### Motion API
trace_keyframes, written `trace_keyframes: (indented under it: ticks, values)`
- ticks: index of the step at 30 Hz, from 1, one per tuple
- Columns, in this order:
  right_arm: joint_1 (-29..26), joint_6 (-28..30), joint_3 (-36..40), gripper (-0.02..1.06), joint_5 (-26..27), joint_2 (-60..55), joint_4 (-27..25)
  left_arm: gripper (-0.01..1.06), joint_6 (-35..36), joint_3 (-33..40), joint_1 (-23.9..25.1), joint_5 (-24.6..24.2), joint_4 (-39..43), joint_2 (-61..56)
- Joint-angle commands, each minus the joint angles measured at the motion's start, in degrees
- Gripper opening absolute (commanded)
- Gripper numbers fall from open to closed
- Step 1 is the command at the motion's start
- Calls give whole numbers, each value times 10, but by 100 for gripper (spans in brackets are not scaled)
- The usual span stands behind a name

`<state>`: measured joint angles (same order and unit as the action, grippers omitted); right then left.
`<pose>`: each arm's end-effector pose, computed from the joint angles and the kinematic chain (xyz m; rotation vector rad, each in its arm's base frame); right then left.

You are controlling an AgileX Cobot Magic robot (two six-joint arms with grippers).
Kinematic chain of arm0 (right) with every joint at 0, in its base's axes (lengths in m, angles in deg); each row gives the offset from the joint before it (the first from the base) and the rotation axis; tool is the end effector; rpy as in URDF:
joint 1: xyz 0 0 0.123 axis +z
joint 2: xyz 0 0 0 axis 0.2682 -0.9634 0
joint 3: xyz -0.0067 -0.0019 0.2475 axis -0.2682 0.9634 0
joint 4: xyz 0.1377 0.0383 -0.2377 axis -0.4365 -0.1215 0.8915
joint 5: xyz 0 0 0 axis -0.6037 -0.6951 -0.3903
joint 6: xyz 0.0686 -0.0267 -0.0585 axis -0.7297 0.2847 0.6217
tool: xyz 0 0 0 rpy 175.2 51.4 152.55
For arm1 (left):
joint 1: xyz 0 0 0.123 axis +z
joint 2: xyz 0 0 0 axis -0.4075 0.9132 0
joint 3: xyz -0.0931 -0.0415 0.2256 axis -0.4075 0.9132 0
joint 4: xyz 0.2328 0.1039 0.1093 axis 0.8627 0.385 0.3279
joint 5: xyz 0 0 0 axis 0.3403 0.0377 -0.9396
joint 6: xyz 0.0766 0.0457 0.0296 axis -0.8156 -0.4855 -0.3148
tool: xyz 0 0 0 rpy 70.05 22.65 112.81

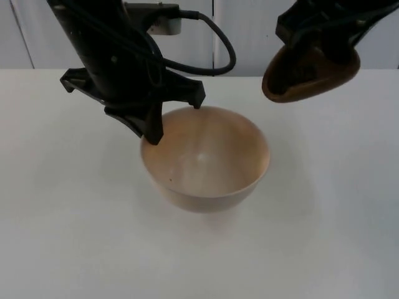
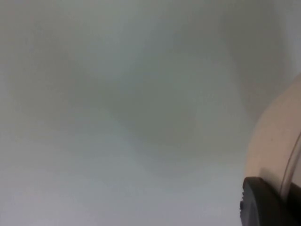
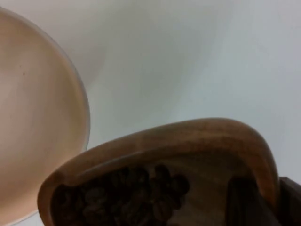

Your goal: Pick up the bowl with the left hand and pour the coffee beans from the cup into the bowl with the right hand.

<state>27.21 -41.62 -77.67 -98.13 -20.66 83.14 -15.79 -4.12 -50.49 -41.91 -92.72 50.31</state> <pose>0.3089 0.2390 0.2656 -0.7685 2.5378 -0.2586 0.3426 -0.1822 0.1470 0.5423 2.8596 -0.2646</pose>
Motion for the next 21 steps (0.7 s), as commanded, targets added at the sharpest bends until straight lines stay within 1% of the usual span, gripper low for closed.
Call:
trace_keyframes:
  ticks: [1, 4, 9, 11, 15, 17, 21]
  values:
    - [4, -6, -8, 0, 6, 3, 11, 0, 13, -2, -3, 6, 6, -2]
    - [4, -19, -17, 0, 7, 3, 33, 0, 17, -2, -3, 6, 6, -2]
    - [10, -24, -18, 0, 16, 3, 48, 0, 19, -2, -3, 7, 7, -2]
    - [16, -34, -18, 0, 28, 3, 63, 0, 20, -2, -3, 7, 7, -2]
    - [28, -38, -18, 0, 40, 3, 75, 0, 20, -2, -3, 7, 7, -2]
    - [32, -46, -18, 0, 35, -3, 99, 0, 20, -2, -3, 7, 7, -2]
    - [34, -44, -19, 0, 34, -11, 105, 0, 20, -2, -3, 9, 7, -2]
